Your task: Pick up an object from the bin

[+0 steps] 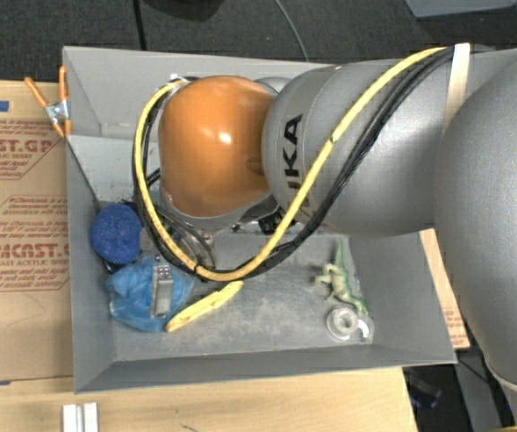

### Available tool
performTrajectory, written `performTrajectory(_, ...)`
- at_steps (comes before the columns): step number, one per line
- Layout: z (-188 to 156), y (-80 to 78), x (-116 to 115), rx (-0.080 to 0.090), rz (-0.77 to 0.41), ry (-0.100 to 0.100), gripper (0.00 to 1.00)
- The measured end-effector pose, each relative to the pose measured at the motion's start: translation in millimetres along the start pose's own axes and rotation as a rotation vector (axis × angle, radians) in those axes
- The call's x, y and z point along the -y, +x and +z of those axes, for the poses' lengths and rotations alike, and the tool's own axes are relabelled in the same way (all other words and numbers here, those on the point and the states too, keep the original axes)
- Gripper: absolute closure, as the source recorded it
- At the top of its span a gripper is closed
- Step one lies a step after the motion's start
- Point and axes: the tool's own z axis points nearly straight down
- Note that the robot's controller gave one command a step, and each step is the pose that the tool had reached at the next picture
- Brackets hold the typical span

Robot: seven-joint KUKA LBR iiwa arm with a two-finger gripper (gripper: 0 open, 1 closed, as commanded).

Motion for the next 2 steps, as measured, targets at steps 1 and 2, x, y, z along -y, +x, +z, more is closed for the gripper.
performTrajectory(1, -5, -1.6, 1, 0.007, 0.003, -0.002, 0.00)
performTrajectory(2, 32, -8.4, 9, 0.009, 0.083, -0.004, 0.00)
